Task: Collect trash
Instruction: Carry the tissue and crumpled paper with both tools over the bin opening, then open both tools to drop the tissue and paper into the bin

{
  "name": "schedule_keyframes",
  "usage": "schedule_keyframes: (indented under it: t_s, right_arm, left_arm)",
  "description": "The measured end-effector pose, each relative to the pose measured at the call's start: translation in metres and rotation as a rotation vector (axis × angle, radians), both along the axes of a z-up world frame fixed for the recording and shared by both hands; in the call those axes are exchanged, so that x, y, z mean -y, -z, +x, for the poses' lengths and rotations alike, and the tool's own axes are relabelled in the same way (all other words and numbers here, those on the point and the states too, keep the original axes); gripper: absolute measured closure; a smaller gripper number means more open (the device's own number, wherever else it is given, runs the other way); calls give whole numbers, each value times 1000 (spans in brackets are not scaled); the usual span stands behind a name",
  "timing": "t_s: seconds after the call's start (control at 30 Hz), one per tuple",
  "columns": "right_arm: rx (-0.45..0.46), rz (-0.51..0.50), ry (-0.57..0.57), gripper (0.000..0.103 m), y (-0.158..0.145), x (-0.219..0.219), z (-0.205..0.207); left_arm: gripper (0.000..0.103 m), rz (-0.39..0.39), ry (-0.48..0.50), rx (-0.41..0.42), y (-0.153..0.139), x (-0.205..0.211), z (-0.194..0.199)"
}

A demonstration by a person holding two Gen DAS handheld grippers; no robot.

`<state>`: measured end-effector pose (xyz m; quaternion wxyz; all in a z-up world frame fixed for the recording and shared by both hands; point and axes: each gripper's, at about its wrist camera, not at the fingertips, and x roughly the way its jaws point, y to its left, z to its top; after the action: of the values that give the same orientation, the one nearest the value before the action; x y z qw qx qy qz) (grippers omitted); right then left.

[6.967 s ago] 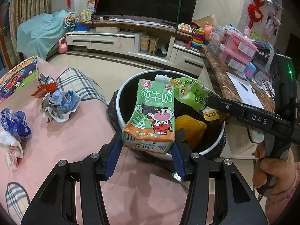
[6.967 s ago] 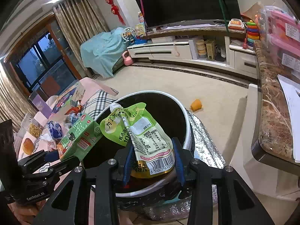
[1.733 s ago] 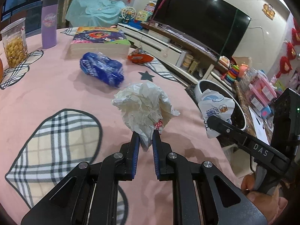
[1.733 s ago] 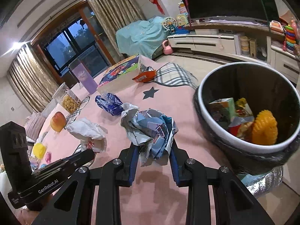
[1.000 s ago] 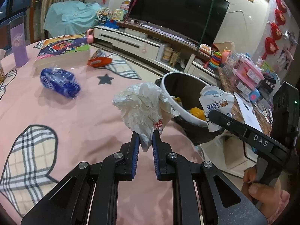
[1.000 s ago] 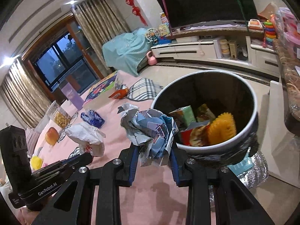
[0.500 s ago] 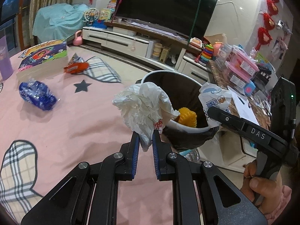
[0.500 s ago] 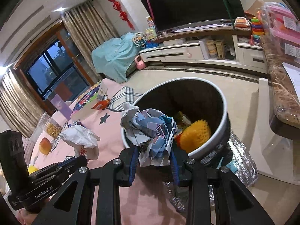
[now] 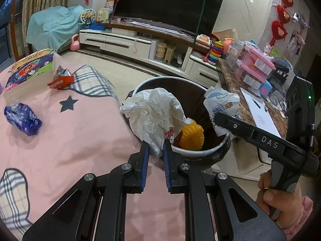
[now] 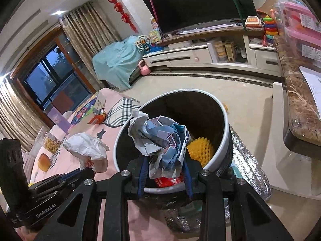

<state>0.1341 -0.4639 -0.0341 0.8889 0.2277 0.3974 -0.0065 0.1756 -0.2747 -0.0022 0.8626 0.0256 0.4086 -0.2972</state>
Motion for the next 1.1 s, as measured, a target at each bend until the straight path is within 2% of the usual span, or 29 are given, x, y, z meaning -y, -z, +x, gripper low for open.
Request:
schedule_keyframes:
  t_s: [0.27,0.97,1.03,1.1]
  right_arm:
    - [-20,1,-6,69,3,8,16]
    - [-73,15,-1,68,14,21,38]
    - [-72,18,3,68,14,23,38]
    - [-71,23,3,63,13,24,38]
  left_arm:
    - [90,27,28,1,2,20,9]
    - [89,49,31,-37,13,40,29]
    - [84,50,27,-43,14,40,30]
    - [74,45,22,-50,14,39,31]
